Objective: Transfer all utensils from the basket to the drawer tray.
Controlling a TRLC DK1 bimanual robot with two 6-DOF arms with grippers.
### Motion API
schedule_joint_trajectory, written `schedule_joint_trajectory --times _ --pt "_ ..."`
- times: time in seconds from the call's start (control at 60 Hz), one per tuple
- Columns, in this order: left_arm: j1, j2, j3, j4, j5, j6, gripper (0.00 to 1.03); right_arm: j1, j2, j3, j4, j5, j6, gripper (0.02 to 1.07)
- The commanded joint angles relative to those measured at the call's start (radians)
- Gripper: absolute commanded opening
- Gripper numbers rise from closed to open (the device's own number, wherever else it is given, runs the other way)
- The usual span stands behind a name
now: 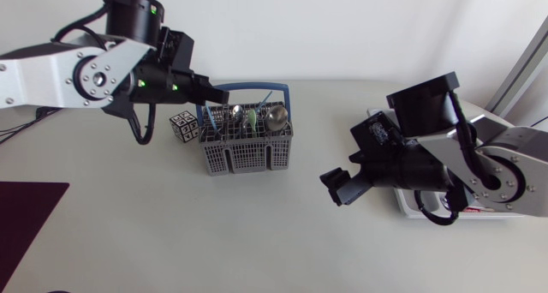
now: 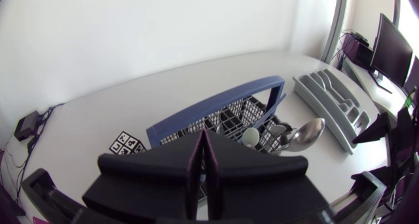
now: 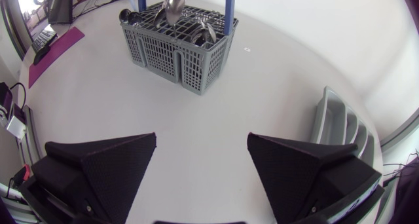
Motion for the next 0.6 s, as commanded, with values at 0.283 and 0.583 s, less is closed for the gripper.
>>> schedule_joint_trajectory --times 0.283,0.583 --pt "-0.085 -0.184 0.204 -0.140 0.011 -0.018 0.04 0.101 -0.049 0.016 0.038 0.034 -0.057 1.02" --pt "-0.156 -0.214 0.235 -0.257 0.115 -0.109 0.04 0.147 -0.063 0.122 -0.023 -0.026 -0.045 1.02"
